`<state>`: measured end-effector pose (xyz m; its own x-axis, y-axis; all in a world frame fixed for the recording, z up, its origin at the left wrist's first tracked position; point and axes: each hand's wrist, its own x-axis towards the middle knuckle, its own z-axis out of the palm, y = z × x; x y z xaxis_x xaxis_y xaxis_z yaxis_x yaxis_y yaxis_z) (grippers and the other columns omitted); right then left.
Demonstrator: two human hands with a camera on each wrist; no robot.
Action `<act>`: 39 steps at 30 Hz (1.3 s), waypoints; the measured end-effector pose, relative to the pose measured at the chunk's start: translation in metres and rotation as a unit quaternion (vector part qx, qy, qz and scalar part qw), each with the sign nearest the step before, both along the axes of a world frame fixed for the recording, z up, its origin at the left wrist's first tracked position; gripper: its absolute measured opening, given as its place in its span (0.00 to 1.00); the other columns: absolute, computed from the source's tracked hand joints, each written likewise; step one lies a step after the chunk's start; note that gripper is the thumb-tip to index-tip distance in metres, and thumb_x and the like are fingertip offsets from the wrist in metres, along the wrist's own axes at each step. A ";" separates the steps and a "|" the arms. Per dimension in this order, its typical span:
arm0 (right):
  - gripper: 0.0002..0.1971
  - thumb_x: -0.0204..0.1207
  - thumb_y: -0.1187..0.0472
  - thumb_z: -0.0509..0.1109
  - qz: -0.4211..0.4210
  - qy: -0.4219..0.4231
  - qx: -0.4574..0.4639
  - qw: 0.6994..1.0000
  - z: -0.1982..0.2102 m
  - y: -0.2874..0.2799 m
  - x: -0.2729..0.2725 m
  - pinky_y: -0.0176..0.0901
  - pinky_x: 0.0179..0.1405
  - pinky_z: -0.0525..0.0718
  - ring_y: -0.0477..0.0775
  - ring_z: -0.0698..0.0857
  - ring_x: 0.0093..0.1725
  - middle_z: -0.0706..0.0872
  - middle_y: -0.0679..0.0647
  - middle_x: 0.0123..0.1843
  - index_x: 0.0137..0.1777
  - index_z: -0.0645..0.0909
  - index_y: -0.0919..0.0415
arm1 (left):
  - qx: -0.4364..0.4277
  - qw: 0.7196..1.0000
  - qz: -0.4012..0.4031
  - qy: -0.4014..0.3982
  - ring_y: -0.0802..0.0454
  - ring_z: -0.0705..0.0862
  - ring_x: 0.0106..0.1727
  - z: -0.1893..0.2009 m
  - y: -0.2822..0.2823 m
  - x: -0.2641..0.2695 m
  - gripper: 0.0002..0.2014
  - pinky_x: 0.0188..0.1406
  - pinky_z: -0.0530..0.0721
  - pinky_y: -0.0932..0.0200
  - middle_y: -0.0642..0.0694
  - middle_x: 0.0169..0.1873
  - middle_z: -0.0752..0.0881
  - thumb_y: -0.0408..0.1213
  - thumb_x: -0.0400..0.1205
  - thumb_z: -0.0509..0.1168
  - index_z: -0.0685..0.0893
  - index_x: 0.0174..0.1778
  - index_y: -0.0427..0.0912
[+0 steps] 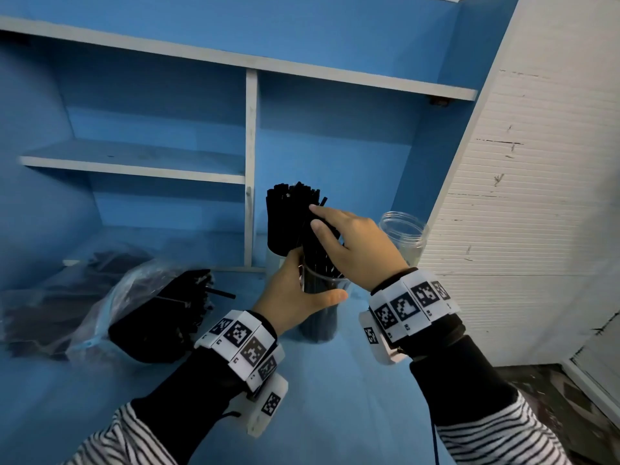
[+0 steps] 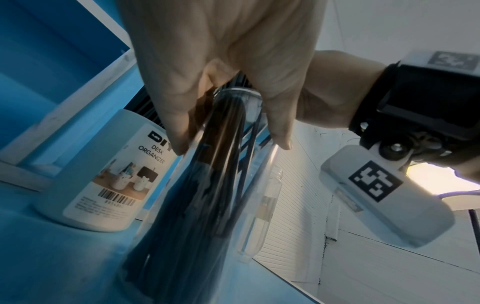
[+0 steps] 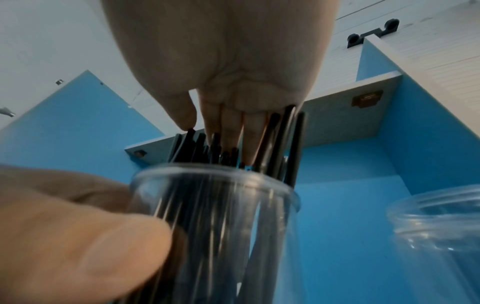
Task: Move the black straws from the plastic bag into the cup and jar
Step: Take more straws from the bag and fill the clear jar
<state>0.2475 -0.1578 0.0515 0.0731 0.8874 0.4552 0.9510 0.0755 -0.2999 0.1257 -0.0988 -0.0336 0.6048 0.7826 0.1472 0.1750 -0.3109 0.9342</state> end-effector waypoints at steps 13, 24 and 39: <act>0.08 0.76 0.68 0.63 0.165 0.138 0.201 0.956 -0.003 -0.004 -0.063 0.38 0.45 0.81 0.50 0.83 0.45 0.85 0.54 0.45 0.50 0.83 0.64 | 0.160 0.980 0.116 -0.002 0.62 0.82 0.60 0.041 0.005 -0.108 0.13 0.59 0.76 0.68 0.62 0.54 0.86 0.35 0.77 0.73 0.85 0.51 0.57; 0.07 0.76 0.67 0.68 0.234 0.182 -0.077 0.952 -0.068 0.037 -0.135 0.32 0.47 0.81 0.45 0.84 0.43 0.89 0.50 0.44 0.50 0.87 0.62 | 0.148 0.960 0.128 0.200 0.74 0.84 0.44 0.041 0.042 -0.214 0.15 0.48 0.76 0.80 0.53 0.48 0.88 0.27 0.74 0.75 0.88 0.47 0.54; 0.26 0.76 0.55 0.70 0.203 0.013 -0.162 0.966 -0.093 0.079 -0.190 0.50 0.62 0.78 0.62 0.80 0.64 0.82 0.61 0.65 0.75 0.72 0.52 | 0.082 0.967 0.230 0.070 0.61 0.82 0.62 0.030 0.034 -0.231 0.18 0.62 0.74 0.63 0.56 0.59 0.87 0.30 0.76 0.73 0.88 0.56 0.56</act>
